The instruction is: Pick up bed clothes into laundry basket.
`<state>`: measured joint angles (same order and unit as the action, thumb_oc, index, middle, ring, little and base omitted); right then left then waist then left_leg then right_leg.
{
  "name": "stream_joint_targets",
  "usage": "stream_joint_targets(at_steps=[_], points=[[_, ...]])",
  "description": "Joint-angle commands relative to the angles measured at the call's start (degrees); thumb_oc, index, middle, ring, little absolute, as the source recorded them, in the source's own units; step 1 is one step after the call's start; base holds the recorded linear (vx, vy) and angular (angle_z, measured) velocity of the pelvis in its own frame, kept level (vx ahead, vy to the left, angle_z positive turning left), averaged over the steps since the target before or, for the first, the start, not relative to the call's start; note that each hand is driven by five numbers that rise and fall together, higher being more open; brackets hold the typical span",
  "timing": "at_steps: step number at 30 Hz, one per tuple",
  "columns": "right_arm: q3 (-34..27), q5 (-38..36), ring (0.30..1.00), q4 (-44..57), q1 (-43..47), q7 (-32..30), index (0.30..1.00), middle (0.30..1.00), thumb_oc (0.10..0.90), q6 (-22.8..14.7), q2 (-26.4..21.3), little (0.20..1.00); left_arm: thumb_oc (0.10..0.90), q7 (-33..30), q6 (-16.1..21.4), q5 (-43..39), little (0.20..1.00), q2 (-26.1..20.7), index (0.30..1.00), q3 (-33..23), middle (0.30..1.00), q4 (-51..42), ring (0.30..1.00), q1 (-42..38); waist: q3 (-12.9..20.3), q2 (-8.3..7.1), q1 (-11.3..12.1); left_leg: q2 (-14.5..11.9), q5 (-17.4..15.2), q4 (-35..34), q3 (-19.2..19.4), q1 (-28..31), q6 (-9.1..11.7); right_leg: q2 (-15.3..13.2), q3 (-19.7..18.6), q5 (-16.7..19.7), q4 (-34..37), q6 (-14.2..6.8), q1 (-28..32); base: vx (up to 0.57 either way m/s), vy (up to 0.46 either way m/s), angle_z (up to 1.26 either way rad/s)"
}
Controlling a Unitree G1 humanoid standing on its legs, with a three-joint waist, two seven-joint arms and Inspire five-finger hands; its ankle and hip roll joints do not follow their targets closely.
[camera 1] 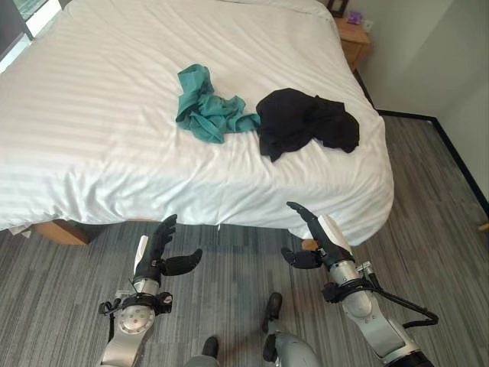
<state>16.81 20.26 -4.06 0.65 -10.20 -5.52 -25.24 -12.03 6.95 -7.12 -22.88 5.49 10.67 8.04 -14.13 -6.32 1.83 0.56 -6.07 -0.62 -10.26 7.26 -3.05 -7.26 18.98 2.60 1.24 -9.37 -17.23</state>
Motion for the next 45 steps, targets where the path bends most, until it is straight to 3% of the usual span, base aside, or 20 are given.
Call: stream_joint_targets(at_steps=[1,3,5,6,7,9,10,12,13,14,15,18,19,21,28,29,35,43,44,45], points=[[-5.8,3.6,0.900,3.9,4.3,-5.1,0.900,0.900,0.800,-2.1,-2.1,0.900,0.800,-0.7,4.2,3.1,0.900,-2.2,0.900,-3.7,0.900,-8.5,0.900,-1.1,3.8,-0.56,-1.4,-6.2,-6.2,-4.4,2.3,11.7,6.7,1.9,-1.0,9.5,2.7,-1.5,1.5,0.59,-0.039,0.11],[-11.2,5.5,0.900,9.2,-2.0,-7.2,0.900,0.900,0.800,-2.5,-2.1,0.900,0.800,-1.5,4.9,3.0,0.900,-1.5,0.900,-6.1,0.900,-9.2,0.900,3.5,6.9,0.86,-3.6,-9.6,-3.1,2.4,3.4,11.7,9.5,4.0,-1.9,9.5,2.6,-0.1,4.3,0.73,-0.077,0.06],[-14.1,5.7,0.900,12.6,-3.5,-8.7,0.900,0.900,0.800,-2.3,-2.5,0.900,0.800,-1.5,4.6,0.5,0.900,-0.9,0.900,-7.1,0.900,-9.0,0.900,5.0,5.7,0.88,-3.5,-8.5,4.2,19.2,4.2,4.7,12.4,3.8,-2.2,8.7,2.7,1.8,7.8,0.35,-0.089,0.03],[-15.4,6.3,0.900,14.0,-4.0,-9.9,0.900,0.900,0.800,-2.4,-2.5,0.900,0.800,-1.2,4.8,-0.7,0.900,-0.5,0.900,-7.4,0.900,-8.5,0.900,5.7,5.2,0.57,-3.1,-7.2,6.2,26.6,4.0,1.4,12.1,3.9,-2.4,7.4,3.1,3.0,9.4,0.29,-0.085,-0.22],[-16.8,6.8,0.900,14.1,-4.1,-11.5,0.900,0.900,0.800,-2.2,-2.5,0.900,0.800,-1.1,5.0,-1.3,0.900,-0.3,0.900,-7.4,0.900,-7.6,0.900,5.7,4.3,-0.22,-2.2,-3.5,6.8,34.9,3.1,-2.5,11.6,3.5,-3.4,6.6,3.4,3.9,10.8,0.30,-0.065,-0.96],[-19.8,8.8,0.900,14.4,-3.4,-13.7,0.900,0.900,0.800,-0.6,-3.4,0.900,0.800,-1.1,5.0,-2.1,0.900,0.0,0.900,-7.4,0.900,-7.4,0.900,6.1,2.6,-0.51,-0.5,1.8,2.3,44.5,3.8,-10.6,10.5,2.8,-5.6,5.0,3.8,4.0,13.5,0.21,0.027,-1.17],[-21.0,9.9,0.900,14.0,-2.7,-15.2,0.900,0.900,0.800,0.3,-3.7,0.900,0.800,-1.1,5.2,-2.8,0.900,0.4,0.900,-7.5,0.900,-7.5,0.900,6.6,2.2,-0.96,-0.1,2.9,2.0,44.5,5.0,-13.2,10.2,1.8,-6.4,4.9,3.8,3.7,13.8,0.19,0.142,-0.58],[-22.2,11.4,0.900,13.3,-1.3,-17.5,0.900,0.900,0.800,1.4,-4.3,0.900,0.800,-1.2,5.2,-4.0,0.900,0.9,0.900,-7.5,0.900,-7.1,0.900,6.7,1.8,-0.65,0.7,1.8,0.7,41.4,6.6,-15.0,9.7,1.5,-7.4,4.4,3.8,3.2,14.5,0.17,0.164,-0.43],[-23.7,12.5,0.900,11.7,1.5,-20.9,0.900,0.900,0.800,2.9,-5.0,0.900,0.800,-1.3,5.2,-5.1,0.900,1.1,0.900,-7.1,0.900,-6.2,0.900,6.6,1.2,-1.16,2.3,-0.4,-1.0,33.8,8.6,-18.2,8.6,0.3,-8.9,3.0,3.8,2.4,16.2,0.32,0.389,-0.18],[-23.0,12.5,0.900,11.4,4.5,-21.7,0.900,0.900,0.800,3.4,-5.9,0.900,0.800,-0.7,4.4,-6.6,0.900,0.9,0.900,-6.1,0.900,-4.5,0.900,6.9,1.3,-0.01,4.1,-3.2,-0.6,19.4,6.9,-17.6,8.4,1.0,-10.7,1.1,3.6,1.7,18.5,0.40,0.492,-0.19],[-21.9,12.8,0.900,10.8,6.4,-22.1,0.900,0.900,0.800,3.2,-6.8,0.900,0.800,-0.7,4.3,-7.0,0.900,0.8,0.900,-5.4,0.900,-3.1,0.900,6.4,1.3,0.14,5.0,-4.0,2.8,12.3,5.4,-16.0,8.9,0.7,-11.3,0.6,3.4,1.6,19.3,0.36,0.411,-0.39],[-20.3,11.8,0.900,9.4,7.5,-19.4,0.900,0.900,0.800,3.1,-8.2,0.900,0.800,2.2,2.2,-4.4,0.900,-0.2,0.900,-1.8,0.900,0.4,0.900,7.9,2.7,2.07,5.2,-6.0,3.9,3.7,2.1,-10.0,7.7,1.6,-11.8,-2.3,-0.8,1.4,20.0,0.19,0.241,-0.54],[-19.5,12.9,0.900,11.2,8.3,-18.8,0.900,0.900,0.800,3.4,-8.5,0.900,0.800,3.1,1.8,-5.1,0.900,0.4,0.900,-1.6,0.900,2.8,0.900,7.8,2.6,2.54,4.2,-5.6,4.7,1.9,2.5,-8.0,7.5,1.2,-11.2,-1.9,-4.1,1.4,19.1,-0.01,0.292,0.03],[-16.6,13.7,0.900,10.7,11.1,-16.8,0.900,0.900,0.800,3.2,-8.4,0.900,0.800,4.5,0.9,-2.9,0.900,-0.2,0.900,-0.2,0.900,6.9,0.900,6.4,2.7,1.92,3.3,-5.3,5.6,-4.0,3.4,-3.7,6.5,0.0,-12.7,0.8,-6.6,-0.6,16.4,-0.01,0.265,0.03],[-7.4,11.0,0.900,4.9,17.2,-11.1,0.900,0.900,0.800,3.0,-8.4,0.900,0.800,5.1,-0.1,-0.2,0.900,-0.1,0.900,0.8,0.900,15.5,0.900,5.2,4.9,1.07,5.3,-4.1,4.8,-4.4,4.4,-4.1,5.9,-2.6,-12.9,1.9,-2.4,-1.5,18.3,0.04,0.090,0.18],[-3.3,10.0,0.900,1.5,20.3,-9.6,0.900,0.900,0.800,3.5,-7.6,0.900,0.800,4.9,-0.1,-0.6,0.900,0.0,0.900,1.4,0.900,17.5,0.900,5.1,5.2,0.73,6.3,-3.8,4.6,-4.4,4.7,-4.1,5.9,-3.1,-12.5,2.3,-0.8,-1.7,19.0,0.05,0.040,0.64],[5.3,8.6,0.900,-7.2,26.0,-6.3,0.900,0.900,0.800,3.7,-4.3,0.900,0.800,4.4,0.2,-2.0,0.900,0.2,0.900,1.1,0.900,20.4,0.900,5.0,5.1,0.12,8.5,-3.6,4.2,-4.4,4.8,-4.4,5.9,-4.0,-11.8,3.1,1.8,-2.1,19.9,0.03,0.024,0.07],[17.1,6.8,0.900,-30.3,34.2,-2.5,0.900,0.900,0.800,5.0,6.3,0.900,0.800,3.7,0.7,-4.2,0.900,1.7,0.900,2.3,0.900,28.3,0.900,2.8,4.6,-0.09,11.0,-3.5,4.9,-4.4,4.1,-5.9,6.3,-4.1,-10.5,3.3,3.1,-2.0,19.7,0.00,0.002,-0.06],[18.1,5.5,0.766,-37.9,35.7,-1.9,0.766,0.766,0.711,5.9,9.3,0.766,0.800,3.9,0.6,-4.4,0.900,1.8,0.900,3.2,0.900,30.4,0.900,2.3,4.5,0.11,11.7,-3.5,5.2,-4.4,3.9,-6.2,6.4,-4.0,-10.2,3.2,3.2,-1.9,19.6,0.01,-0.006,0.04],[18.6,4.7,0.488,-42.5,36.6,-1.6,0.488,0.488,0.525,6.4,11.2,0.488,0.800,4.3,0.5,-4.7,0.900,1.8,0.900,3.6,0.900,31.5,0.900,2.0,4.5,0.26,12.0,-3.5,5.3,-4.4,3.8,-6.6,6.5,-4.0,-10.0,3.1,3.3,-1.9,19.5,0.00,0.000,0.00]])
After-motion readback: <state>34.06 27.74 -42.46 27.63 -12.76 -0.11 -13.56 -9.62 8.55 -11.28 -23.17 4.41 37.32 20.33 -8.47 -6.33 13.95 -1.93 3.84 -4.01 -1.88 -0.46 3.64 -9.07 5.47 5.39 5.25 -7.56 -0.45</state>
